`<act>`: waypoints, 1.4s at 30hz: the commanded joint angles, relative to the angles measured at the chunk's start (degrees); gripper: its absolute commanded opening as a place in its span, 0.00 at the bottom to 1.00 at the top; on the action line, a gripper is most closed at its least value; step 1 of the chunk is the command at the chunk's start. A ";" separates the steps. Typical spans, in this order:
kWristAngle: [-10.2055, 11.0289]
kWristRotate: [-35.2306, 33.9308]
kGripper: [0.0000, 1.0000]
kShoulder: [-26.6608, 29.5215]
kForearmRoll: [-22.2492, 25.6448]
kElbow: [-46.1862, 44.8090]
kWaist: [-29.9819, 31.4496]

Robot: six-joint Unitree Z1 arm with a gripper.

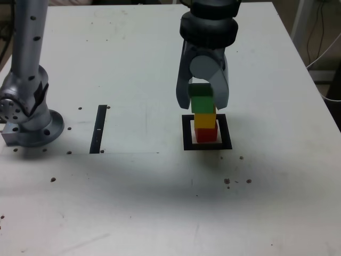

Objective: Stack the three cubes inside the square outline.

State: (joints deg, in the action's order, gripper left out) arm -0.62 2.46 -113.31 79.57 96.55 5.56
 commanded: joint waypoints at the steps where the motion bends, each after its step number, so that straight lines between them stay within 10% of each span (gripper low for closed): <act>1: -0.04 0.36 0.86 0.00 -0.18 -0.21 -0.12; 4: 0.45 0.44 0.99 0.06 -0.40 -0.36 -0.13; 25: 4.23 0.61 1.00 10.31 1.05 -4.08 -0.57; 42: 4.59 -0.23 1.00 25.58 -7.30 -31.82 -5.47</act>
State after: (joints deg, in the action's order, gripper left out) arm 3.80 2.54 -88.65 72.43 65.22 0.11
